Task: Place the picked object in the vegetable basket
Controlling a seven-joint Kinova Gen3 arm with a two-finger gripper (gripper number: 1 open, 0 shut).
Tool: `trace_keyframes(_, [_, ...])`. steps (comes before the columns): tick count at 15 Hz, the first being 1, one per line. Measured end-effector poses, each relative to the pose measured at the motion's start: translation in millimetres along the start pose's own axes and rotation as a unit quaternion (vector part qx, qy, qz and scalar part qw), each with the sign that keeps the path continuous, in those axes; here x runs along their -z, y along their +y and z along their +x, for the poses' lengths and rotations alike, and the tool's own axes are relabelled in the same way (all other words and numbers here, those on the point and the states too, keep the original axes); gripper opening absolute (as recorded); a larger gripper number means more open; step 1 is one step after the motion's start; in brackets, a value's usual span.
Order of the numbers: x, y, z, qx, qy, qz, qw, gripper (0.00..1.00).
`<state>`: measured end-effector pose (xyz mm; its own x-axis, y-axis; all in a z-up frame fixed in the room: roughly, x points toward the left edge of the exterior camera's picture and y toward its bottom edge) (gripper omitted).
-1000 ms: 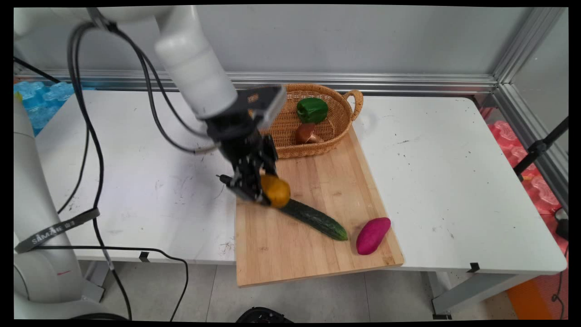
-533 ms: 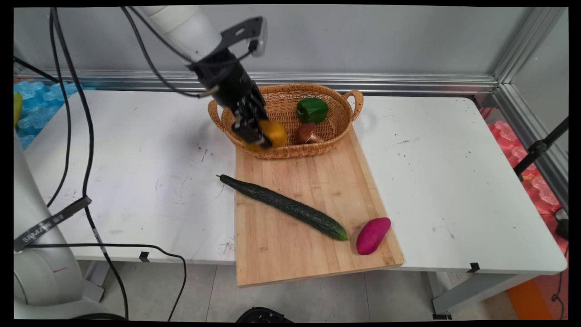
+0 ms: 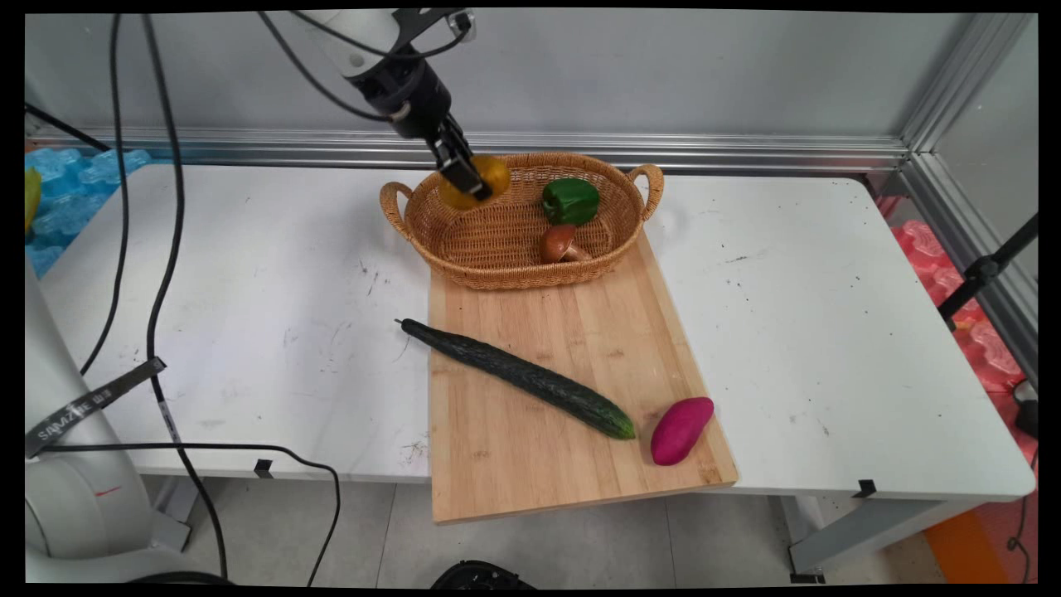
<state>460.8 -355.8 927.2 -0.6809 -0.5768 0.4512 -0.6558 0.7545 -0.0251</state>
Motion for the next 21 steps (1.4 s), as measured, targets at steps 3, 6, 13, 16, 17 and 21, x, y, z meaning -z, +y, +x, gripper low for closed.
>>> trace_keyframes(3, [-19,-27,1,0.034,-0.001,0.024,0.9991,0.00])
trace_keyframes(6, [-43,-48,2,0.056,-0.004,0.038,0.9977,0.00])
trace_keyframes(13, [-107,-80,4,0.080,-0.026,0.034,0.9959,0.00])
trace_keyframes(16, [-129,-85,1,0.082,-0.037,0.022,0.9957,0.00])
trace_keyframes(17, [-133,-86,0,0.082,-0.039,0.020,0.9957,0.00])
trace_keyframes(21, [-145,-89,-4,0.074,-0.047,0.009,0.9961,1.00])
